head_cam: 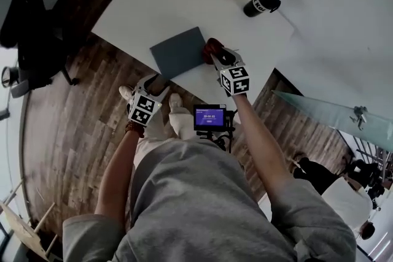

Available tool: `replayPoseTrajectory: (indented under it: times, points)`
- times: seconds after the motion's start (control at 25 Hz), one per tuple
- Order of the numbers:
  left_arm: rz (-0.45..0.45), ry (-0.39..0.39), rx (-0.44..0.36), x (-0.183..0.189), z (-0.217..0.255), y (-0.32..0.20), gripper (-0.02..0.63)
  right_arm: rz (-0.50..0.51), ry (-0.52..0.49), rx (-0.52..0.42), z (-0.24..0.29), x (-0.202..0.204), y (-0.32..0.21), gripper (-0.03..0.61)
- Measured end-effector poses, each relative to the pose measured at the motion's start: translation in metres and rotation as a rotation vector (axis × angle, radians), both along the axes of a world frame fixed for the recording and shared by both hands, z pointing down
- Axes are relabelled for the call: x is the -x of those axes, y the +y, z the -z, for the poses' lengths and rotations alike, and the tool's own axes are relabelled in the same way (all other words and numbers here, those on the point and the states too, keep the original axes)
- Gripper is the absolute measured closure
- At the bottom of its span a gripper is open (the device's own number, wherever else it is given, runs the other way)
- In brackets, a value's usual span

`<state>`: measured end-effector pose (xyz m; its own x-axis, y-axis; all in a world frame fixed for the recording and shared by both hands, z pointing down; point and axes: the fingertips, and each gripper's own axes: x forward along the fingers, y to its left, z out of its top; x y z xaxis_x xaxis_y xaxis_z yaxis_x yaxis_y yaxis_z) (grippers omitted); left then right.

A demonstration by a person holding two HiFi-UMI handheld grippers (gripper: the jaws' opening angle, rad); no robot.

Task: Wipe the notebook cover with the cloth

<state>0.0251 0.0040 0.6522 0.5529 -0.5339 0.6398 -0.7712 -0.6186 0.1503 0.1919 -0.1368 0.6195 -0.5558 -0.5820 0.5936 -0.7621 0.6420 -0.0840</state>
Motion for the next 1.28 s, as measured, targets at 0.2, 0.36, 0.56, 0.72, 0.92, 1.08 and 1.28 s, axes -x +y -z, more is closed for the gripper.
replayPoseTrajectory:
  times: [0.2,0.36,0.56,0.72,0.92,1.08,1.28]
  points:
    - [-0.014,0.011,0.088,0.0,-0.018,-0.002,0.367,0.019,0.032,0.095,-0.017,0.007,-0.002,0.434]
    - [-0.045,0.025,0.125,-0.004,-0.025,-0.009,0.365,0.037,0.042,0.11,-0.019,0.012,-0.005,0.433]
    - [-0.048,0.02,0.108,0.0,-0.027,-0.015,0.411,0.087,0.076,0.098,-0.024,0.026,0.002,0.434]
    - [-0.013,0.019,0.1,-0.001,-0.026,-0.013,0.41,0.123,0.101,0.097,-0.025,0.034,0.01,0.436]
    - [0.019,0.005,0.094,-0.002,-0.032,-0.012,0.409,0.108,0.074,0.125,-0.026,0.037,0.011,0.44]
    - [0.04,-0.003,0.086,-0.001,-0.032,-0.013,0.408,0.152,0.094,0.118,-0.027,0.047,0.019,0.443]
    - [0.065,-0.009,0.084,0.0,-0.034,-0.015,0.407,0.223,0.121,0.123,-0.028,0.064,0.027,0.448]
